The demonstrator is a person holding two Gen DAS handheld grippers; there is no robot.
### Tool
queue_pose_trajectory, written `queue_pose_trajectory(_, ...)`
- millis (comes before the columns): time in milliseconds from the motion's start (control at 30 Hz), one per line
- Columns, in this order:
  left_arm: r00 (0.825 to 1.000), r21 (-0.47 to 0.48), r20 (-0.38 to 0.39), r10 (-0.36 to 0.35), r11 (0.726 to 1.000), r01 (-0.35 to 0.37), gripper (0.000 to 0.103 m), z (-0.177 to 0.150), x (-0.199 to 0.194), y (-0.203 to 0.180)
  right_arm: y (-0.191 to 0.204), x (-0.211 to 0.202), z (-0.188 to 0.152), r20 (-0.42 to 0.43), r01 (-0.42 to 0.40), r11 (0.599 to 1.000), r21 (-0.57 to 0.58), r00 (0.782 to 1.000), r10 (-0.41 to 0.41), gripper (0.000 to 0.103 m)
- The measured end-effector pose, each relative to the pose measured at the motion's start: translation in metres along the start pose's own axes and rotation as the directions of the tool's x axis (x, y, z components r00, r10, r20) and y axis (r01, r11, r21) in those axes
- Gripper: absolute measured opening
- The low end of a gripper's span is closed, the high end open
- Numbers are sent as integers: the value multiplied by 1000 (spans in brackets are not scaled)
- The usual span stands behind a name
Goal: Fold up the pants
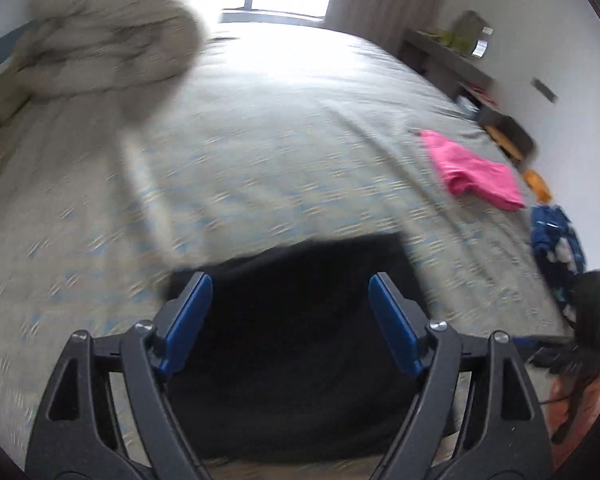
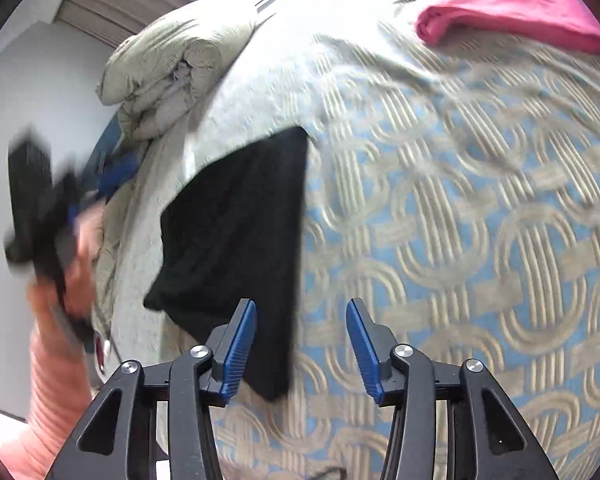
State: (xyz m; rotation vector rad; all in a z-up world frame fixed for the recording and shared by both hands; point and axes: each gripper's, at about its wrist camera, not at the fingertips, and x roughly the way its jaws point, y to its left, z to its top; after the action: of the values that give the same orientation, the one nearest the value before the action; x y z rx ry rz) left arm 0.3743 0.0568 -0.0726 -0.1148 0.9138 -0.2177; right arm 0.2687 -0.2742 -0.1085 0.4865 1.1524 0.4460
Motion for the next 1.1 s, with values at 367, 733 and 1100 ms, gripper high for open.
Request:
queue_pose_trajectory(367,988,-257,-101,-113,963,84,81,-65,25,92,30,49,19,-96,104,992,-73,989,-111,56)
queue_pose_trajectory(733,971,-199,-159,-177,969,144,81,-68,70,80,28,69,37,-116,114,992,-50,986,-119,60)
queue_pose_trajectory(1100,975,-157,-145,-171,977,148,82,-69,73,76,22,88,42,-152,120,992,-27,981,-123,60)
